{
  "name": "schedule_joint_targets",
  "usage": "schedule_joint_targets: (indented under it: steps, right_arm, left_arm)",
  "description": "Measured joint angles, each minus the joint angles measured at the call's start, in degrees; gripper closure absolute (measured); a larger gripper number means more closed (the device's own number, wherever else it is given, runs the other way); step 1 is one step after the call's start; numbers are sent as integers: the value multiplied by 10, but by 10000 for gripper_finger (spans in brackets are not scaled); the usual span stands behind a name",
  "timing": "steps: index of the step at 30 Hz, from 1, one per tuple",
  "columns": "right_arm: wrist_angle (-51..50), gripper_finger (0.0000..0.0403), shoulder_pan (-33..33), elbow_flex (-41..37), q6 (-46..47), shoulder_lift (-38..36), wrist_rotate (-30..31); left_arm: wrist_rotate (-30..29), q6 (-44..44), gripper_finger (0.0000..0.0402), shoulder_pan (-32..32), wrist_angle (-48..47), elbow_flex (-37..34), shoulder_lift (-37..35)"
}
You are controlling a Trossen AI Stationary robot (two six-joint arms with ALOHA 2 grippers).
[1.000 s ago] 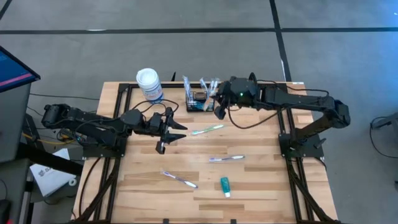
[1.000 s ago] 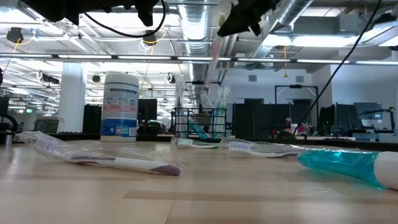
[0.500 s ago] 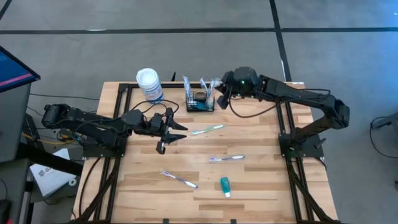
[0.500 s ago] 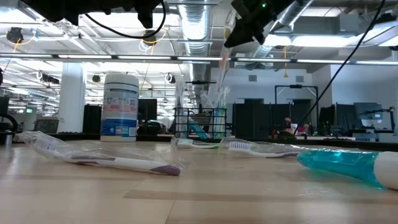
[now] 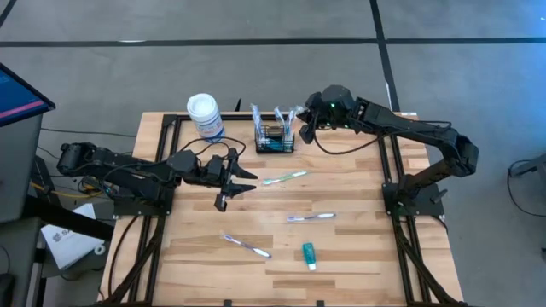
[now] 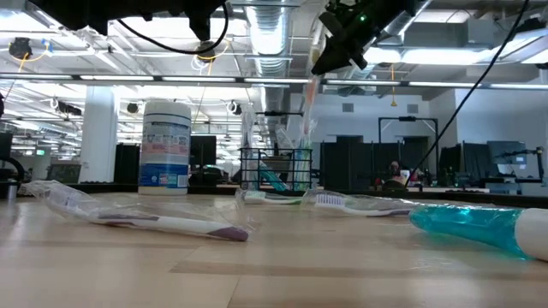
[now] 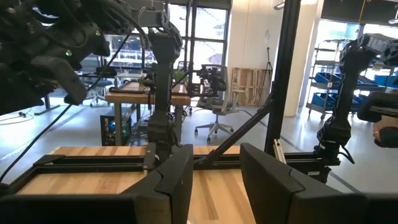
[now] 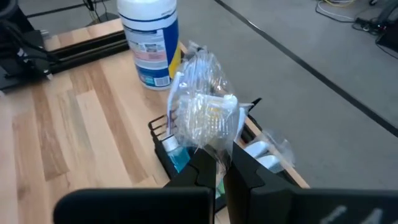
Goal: Pick & Place toothbrushing station
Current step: Put the orange toothbrush into the black wire organizer
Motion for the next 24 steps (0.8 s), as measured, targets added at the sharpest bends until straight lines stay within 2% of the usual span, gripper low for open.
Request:
schedule_joint_targets:
  steps: [8,24]
  right_arm:
    - [6,403,-9,1,-9,28,-15]
    - [3,402,-12,-1,-27,35,-16]
  left_arm:
    - [2,0,274,-12,-2,0,0]
    - [2,0,274,-25,-17,0,0]
